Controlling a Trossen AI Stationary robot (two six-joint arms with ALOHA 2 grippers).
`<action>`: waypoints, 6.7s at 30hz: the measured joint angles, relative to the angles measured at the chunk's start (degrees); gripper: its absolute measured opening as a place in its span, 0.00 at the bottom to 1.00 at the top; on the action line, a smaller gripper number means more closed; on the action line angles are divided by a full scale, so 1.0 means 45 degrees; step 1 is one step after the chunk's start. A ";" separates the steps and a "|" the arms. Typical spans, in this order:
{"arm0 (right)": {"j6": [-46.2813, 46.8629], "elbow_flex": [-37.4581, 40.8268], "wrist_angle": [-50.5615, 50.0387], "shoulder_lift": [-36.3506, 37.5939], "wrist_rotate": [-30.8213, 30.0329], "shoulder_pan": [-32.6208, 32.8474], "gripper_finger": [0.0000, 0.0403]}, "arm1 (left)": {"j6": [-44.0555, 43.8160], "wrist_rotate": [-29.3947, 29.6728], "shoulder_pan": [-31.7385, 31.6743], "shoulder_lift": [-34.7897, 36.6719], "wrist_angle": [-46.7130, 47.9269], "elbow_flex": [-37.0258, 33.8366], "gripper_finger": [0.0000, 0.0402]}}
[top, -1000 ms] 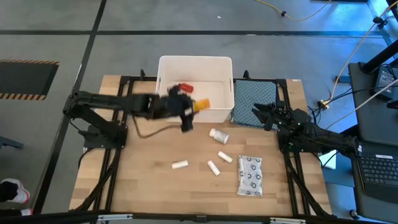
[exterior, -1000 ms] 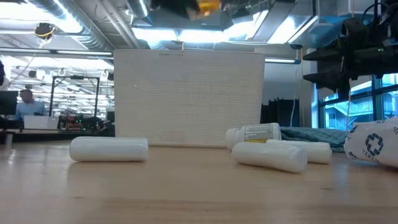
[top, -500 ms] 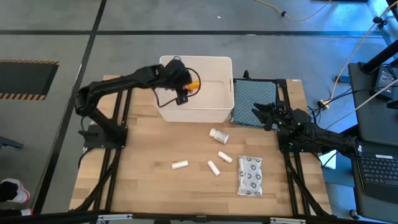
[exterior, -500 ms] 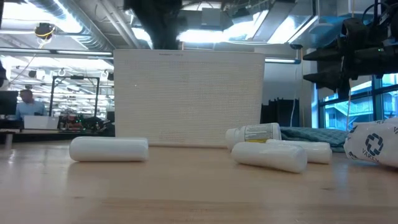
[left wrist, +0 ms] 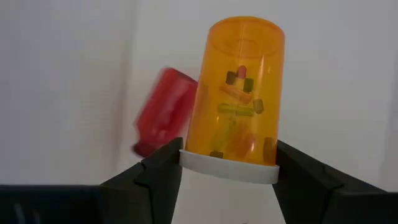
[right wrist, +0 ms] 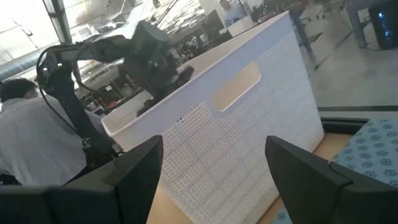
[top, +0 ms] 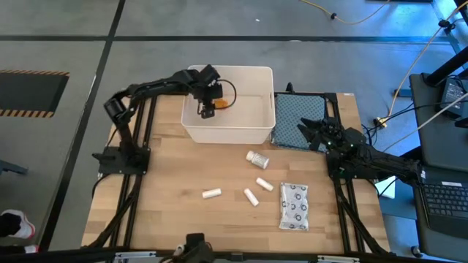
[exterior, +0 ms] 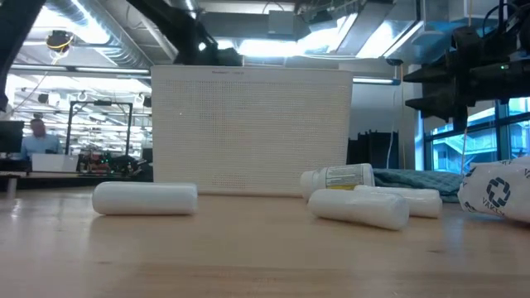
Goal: Pick & place medical supplies in basket/bin
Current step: Put the orange medicine bottle into the white bin, then put the white medicine bottle into the white bin
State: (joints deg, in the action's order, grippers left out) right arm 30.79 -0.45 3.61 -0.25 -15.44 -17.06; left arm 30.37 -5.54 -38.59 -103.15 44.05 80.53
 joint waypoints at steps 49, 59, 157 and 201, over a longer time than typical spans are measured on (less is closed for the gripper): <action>0.0427 0.0000 -0.0009 0.0000 0.0000 0.0000 0.71 | 0.0689 0.3011 0.0514 0.1930 0.0303 0.0000 0.60; -0.0245 0.0000 -0.0009 0.0000 0.0051 -0.0002 0.71 | -0.1226 0.0750 0.2461 0.5898 -0.1460 0.0000 0.60; -0.1197 -0.0005 -0.0539 -0.0005 0.3470 0.0257 0.62 | -0.6854 0.1942 0.9259 -0.1660 -0.5839 -0.0044 0.49; -0.1228 -0.0009 -0.0126 -0.0005 0.0962 0.0253 0.62 | -0.0392 0.1650 0.1598 0.0164 0.0761 -0.0005 0.49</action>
State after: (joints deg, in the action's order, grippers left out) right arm 25.26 -0.49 3.05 -0.27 -11.11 -15.92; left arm 28.61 1.89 -31.40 -102.41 47.47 80.51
